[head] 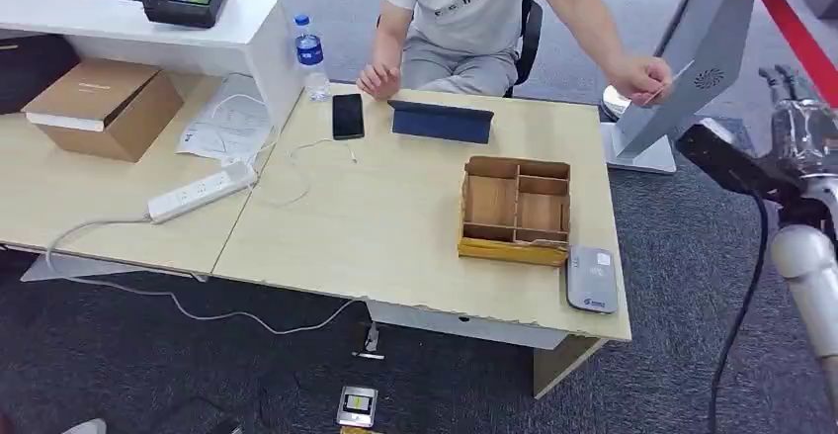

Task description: Pass the card to the sensor for recognition and then transmit it.

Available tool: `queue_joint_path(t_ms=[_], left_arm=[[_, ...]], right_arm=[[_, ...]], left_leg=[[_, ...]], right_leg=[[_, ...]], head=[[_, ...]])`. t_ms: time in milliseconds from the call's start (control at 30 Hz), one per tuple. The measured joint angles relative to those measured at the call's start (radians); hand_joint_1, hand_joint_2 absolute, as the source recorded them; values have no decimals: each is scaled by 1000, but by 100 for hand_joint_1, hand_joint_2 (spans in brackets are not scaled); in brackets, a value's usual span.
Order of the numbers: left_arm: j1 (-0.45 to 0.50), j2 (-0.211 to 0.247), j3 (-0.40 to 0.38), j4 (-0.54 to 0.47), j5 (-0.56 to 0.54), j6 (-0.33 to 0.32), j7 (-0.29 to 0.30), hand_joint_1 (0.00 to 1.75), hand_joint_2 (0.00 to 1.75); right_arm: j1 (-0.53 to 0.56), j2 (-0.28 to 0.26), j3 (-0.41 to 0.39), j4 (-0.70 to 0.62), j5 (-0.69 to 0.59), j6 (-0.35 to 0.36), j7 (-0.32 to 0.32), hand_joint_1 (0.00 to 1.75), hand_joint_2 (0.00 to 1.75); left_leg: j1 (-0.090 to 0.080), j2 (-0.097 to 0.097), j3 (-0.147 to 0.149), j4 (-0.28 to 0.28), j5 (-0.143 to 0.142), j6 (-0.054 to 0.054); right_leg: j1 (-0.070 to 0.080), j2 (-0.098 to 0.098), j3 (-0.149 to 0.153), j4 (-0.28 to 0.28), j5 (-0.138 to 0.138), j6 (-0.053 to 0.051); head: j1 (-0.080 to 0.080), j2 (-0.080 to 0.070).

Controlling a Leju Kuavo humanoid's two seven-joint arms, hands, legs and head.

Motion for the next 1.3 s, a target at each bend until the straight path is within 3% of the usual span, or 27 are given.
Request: queue_joint_path(t_ms=[333, 767, 800, 833, 867, 1300], left_arm=[[0, 0, -6, 0, 18, 18, 14, 0, 0], [2, 0, -8, 0, 22, 20, 14, 0, 0], [2, 0, -8, 0, 23, 20, 14, 0, 0], [2, 0, -8, 0, 24, 20, 14, 0, 0], [3, 0, -8, 0, 24, 20, 14, 0, 0], [4, -2, -8, 0, 28, 14, 15, 0, 0]], right_arm=[[-27, 81, 111, 98, 60, -49, -6, 0, 175], [-54, 123, 159, 193, 71, -57, -18, 0, 175], [-55, 125, 162, 199, 74, -58, -18, 9, 175], [-56, 127, 165, 207, 75, -58, -18, 52, 175], [-56, 129, 168, 214, 76, -58, -18, 175, 175], [-61, 137, 183, 252, 75, -38, -24, 175, 175]], left_leg=[[0, 0, 0, 0, 0, 0], [0, 0, 0, 0, 0, 0], [0, 0, 0, 0, 0, 0], [0, 0, 0, 0, 0, 0], [0, 0, 0, 0, 0, 0], [0, 0, 0, 0, 0, 0]], right_leg=[[0, 0, 0, 0, 0, 0], [0, 0, 0, 0, 0, 0], [0, 0, 0, 0, 0, 0], [0, 0, 0, 0, 0, 0], [0, 0, 0, 0, 0, 0], [0, 0, 0, 0, 0, 0]], head=[[0, 0], [0, 0], [0, 0], [0, 0], [0, 0], [0, 0]])
